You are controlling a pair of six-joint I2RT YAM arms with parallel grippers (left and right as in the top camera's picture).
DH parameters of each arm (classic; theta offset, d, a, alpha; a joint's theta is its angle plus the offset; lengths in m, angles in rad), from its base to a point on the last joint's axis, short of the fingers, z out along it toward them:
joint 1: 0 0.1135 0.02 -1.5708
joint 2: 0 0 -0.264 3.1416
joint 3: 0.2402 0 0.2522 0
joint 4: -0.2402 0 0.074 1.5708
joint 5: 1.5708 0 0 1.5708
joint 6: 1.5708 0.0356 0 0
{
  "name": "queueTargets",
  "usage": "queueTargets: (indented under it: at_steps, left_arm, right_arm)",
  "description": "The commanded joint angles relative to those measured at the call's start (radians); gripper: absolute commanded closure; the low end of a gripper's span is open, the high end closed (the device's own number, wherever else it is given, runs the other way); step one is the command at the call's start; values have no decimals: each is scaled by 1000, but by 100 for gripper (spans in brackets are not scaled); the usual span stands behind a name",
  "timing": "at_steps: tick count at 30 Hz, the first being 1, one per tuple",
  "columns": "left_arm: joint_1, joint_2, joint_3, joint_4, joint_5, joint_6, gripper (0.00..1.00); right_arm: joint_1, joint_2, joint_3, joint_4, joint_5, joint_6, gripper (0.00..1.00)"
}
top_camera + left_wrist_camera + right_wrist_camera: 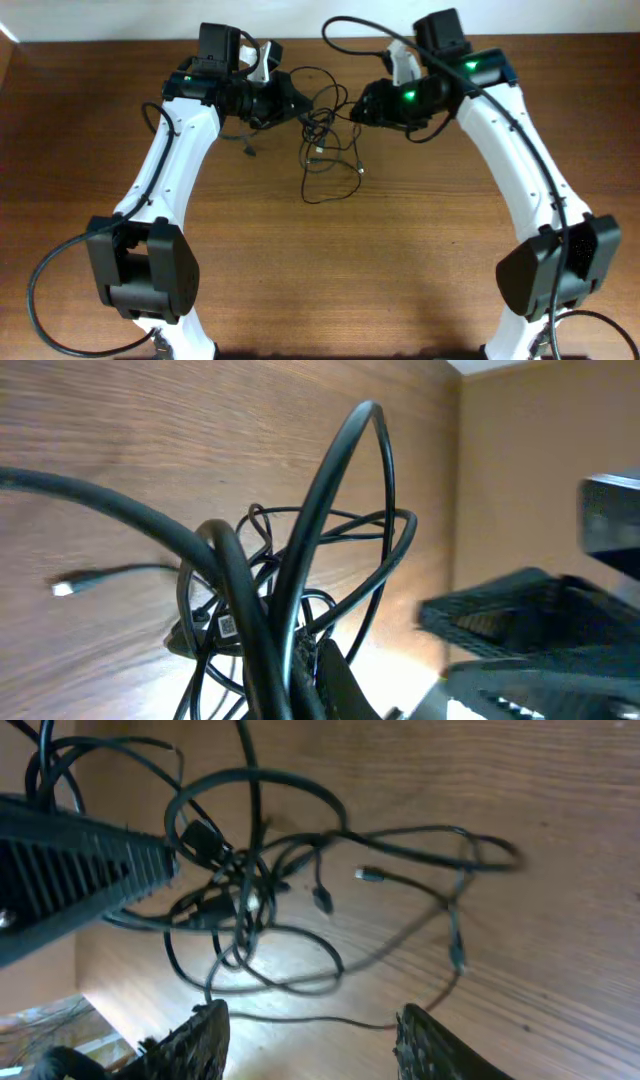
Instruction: Untangle cables
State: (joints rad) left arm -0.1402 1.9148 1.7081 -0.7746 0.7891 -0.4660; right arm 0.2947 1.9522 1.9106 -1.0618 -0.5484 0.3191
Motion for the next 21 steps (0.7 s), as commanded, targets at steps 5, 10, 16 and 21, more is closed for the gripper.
queueTargets:
  at_steps: [5, 10, 16, 21]
  left_arm:
    - [-3, -32, 12, 18, 109, -112, 100]
    - [-3, -32, 12, 144, 220, -201, 100]
    - [4, -32, 12, 259, 297, -294, 100]
    - [69, -32, 12, 685, 458, -569, 100]
  right_arm:
    - [60, 51, -3, 89, 33, 117, 46]
    - [71, 81, -3, 127, 75, 221, 56]
    - [74, 129, -3, 129, 79, 222, 76]
    - [-23, 129, -3, 58, 78, 199, 96]
